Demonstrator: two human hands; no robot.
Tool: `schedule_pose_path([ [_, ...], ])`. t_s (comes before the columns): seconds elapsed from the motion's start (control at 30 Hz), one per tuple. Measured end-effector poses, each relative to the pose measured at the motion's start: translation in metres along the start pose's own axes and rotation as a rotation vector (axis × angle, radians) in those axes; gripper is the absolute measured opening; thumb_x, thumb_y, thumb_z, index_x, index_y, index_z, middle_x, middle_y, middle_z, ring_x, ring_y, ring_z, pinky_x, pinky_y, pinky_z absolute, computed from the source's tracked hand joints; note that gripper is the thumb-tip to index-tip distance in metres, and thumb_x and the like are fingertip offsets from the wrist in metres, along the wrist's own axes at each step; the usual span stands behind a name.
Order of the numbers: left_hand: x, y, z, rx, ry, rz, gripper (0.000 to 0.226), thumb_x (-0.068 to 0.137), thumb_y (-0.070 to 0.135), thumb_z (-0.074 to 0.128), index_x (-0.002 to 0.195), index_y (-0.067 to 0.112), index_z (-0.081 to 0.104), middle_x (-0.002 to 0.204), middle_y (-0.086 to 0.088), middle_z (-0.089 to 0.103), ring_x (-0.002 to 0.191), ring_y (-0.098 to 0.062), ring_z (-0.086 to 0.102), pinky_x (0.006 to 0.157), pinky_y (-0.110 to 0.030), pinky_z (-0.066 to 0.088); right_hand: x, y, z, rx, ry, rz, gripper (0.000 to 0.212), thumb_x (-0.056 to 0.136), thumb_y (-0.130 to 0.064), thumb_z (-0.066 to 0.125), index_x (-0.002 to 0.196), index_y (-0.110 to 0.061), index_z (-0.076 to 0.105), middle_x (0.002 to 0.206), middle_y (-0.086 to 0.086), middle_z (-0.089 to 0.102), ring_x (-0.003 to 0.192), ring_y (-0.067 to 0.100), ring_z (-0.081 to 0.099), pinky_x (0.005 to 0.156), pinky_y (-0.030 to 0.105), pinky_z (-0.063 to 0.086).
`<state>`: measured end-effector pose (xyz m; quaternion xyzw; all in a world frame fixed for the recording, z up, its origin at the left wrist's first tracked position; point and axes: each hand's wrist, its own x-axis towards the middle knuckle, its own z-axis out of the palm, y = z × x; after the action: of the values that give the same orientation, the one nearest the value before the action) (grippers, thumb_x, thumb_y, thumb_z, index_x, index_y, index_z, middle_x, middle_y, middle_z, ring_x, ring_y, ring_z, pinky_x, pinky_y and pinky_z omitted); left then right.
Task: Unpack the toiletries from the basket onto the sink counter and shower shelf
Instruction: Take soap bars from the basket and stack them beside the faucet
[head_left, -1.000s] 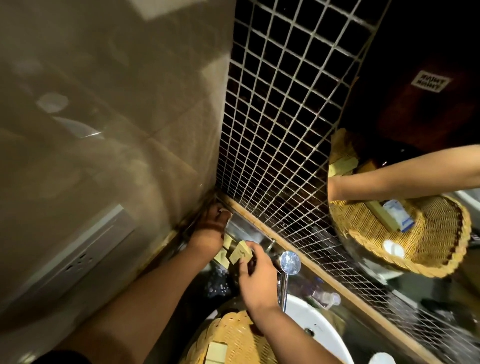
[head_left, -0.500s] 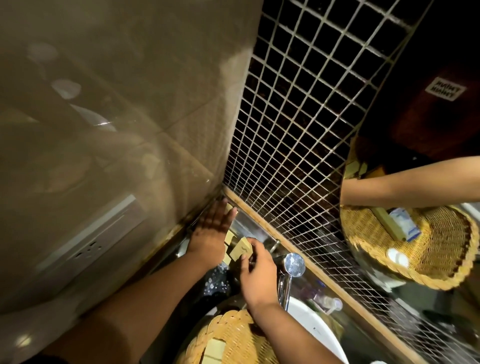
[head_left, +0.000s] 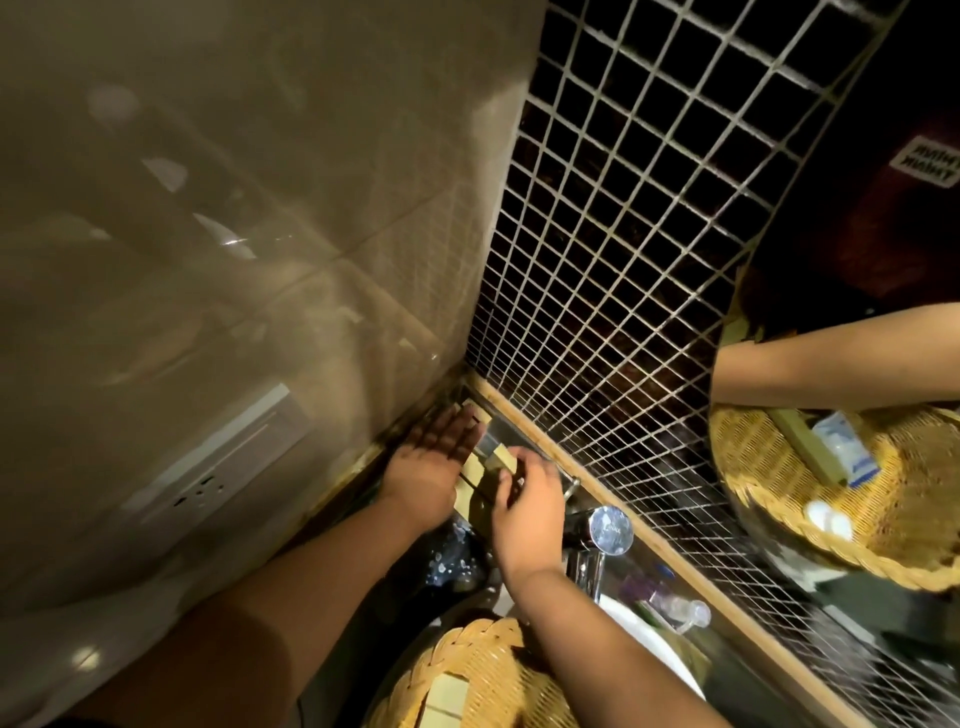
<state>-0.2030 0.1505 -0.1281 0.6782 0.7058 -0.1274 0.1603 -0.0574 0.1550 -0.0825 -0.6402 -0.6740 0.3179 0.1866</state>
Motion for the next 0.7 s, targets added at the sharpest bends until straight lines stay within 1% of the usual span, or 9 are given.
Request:
schedule_pose_path([
  [0.13, 0.001, -0.002, 0.004, -0.022, 0.009, 0.009, 0.091, 0.094, 0.033, 0.047, 0.155, 0.031, -0.02, 0.158, 0.003, -0.035, 0.148, -0.018, -0.026, 0.122, -0.041, -0.008, 0.015, -0.002, 0.011, 0.008, 0.055, -0.02, 0.032, 0.098, -0.011, 0.051, 0.127, -0.02, 0.06, 0.124, 0.002, 0.051, 0.106, 0.008, 0.048, 0.098, 0.017, 0.032],
  [0.23, -0.001, -0.003, 0.006, -0.057, 0.038, 0.029, 0.086, 0.094, 0.033, 0.045, 0.156, 0.033, -0.015, 0.162, 0.002, -0.027, 0.15, -0.019, -0.021, 0.123, -0.043, -0.003, 0.022, -0.002, 0.014, 0.039, 0.056, -0.039, 0.036, 0.093, -0.004, 0.054, 0.125, -0.018, 0.062, 0.121, 0.003, 0.05, 0.103, 0.008, 0.048, 0.097, 0.016, 0.037],
  [0.33, -0.002, -0.003, 0.008, -0.053, 0.072, 0.038, 0.085, 0.093, 0.033, 0.046, 0.154, 0.033, -0.014, 0.158, 0.003, -0.028, 0.151, -0.018, -0.017, 0.122, -0.041, -0.006, 0.027, -0.002, 0.015, 0.04, 0.031, -0.024, 0.048, 0.084, 0.006, 0.06, 0.128, -0.014, 0.061, 0.121, 0.004, 0.048, 0.099, 0.003, 0.045, 0.091, -0.004, 0.023],
  [0.4, -0.002, -0.003, 0.009, -0.049, 0.088, 0.03, 0.088, 0.092, 0.033, 0.047, 0.156, 0.033, -0.013, 0.157, 0.003, -0.03, 0.149, -0.016, -0.02, 0.123, -0.041, -0.006, 0.027, -0.002, 0.016, 0.06, 0.001, -0.014, 0.052, 0.08, 0.008, 0.064, 0.128, -0.013, 0.061, 0.122, 0.004, 0.044, 0.09, -0.007, 0.042, 0.082, -0.01, 0.022],
  [0.47, -0.001, -0.003, 0.01, -0.047, 0.101, 0.034, 0.087, 0.092, 0.033, 0.046, 0.156, 0.033, -0.012, 0.156, 0.003, -0.03, 0.148, -0.014, -0.02, 0.122, -0.04, -0.007, 0.026, -0.003, 0.017, 0.071, -0.016, -0.012, 0.051, 0.08, 0.006, 0.065, 0.126, -0.014, 0.061, 0.123, 0.004, 0.039, 0.092, -0.016, 0.043, 0.074, -0.009, 0.028],
  [0.5, -0.001, -0.004, 0.011, -0.037, 0.099, 0.042, 0.087, 0.092, 0.034, 0.045, 0.156, 0.033, -0.013, 0.157, 0.003, -0.029, 0.148, -0.014, -0.02, 0.122, -0.04, -0.006, 0.025, -0.004, 0.017, 0.062, -0.019, -0.014, 0.05, 0.081, 0.005, 0.065, 0.126, -0.016, 0.06, 0.125, 0.003, 0.038, 0.09, -0.014, 0.045, 0.072, -0.007, 0.03],
  [0.57, 0.0, -0.007, 0.015, -0.011, 0.094, 0.046, 0.088, 0.092, 0.036, 0.045, 0.156, 0.033, -0.016, 0.159, 0.002, -0.028, 0.149, -0.016, -0.018, 0.122, -0.04, -0.002, 0.022, -0.006, 0.018, 0.041, -0.033, -0.015, 0.046, 0.083, 0.002, 0.064, 0.125, -0.016, 0.059, 0.13, 0.004, 0.036, 0.083, -0.001, 0.047, 0.077, 0.0, 0.036],
  [0.63, 0.0, -0.008, 0.015, -0.017, 0.105, 0.041, 0.086, 0.093, 0.037, 0.043, 0.154, 0.033, -0.017, 0.159, 0.002, -0.028, 0.15, -0.017, -0.017, 0.122, -0.04, -0.002, 0.018, -0.005, 0.02, 0.024, -0.055, -0.009, 0.037, 0.087, -0.002, 0.061, 0.123, -0.011, 0.058, 0.134, 0.005, 0.037, 0.087, 0.006, 0.046, 0.086, 0.013, 0.045],
  [0.7, -0.001, -0.006, 0.012, -0.014, 0.097, 0.046, 0.077, 0.093, 0.042, 0.025, 0.153, 0.032, -0.022, 0.157, 0.002, -0.034, 0.149, -0.017, -0.02, 0.121, -0.04, -0.006, 0.013, -0.001, 0.021, -0.034, -0.128, 0.002, 0.032, 0.092, -0.012, 0.058, 0.124, -0.01, 0.057, 0.137, 0.007, 0.039, 0.096, 0.01, 0.048, 0.093, 0.017, 0.043],
])
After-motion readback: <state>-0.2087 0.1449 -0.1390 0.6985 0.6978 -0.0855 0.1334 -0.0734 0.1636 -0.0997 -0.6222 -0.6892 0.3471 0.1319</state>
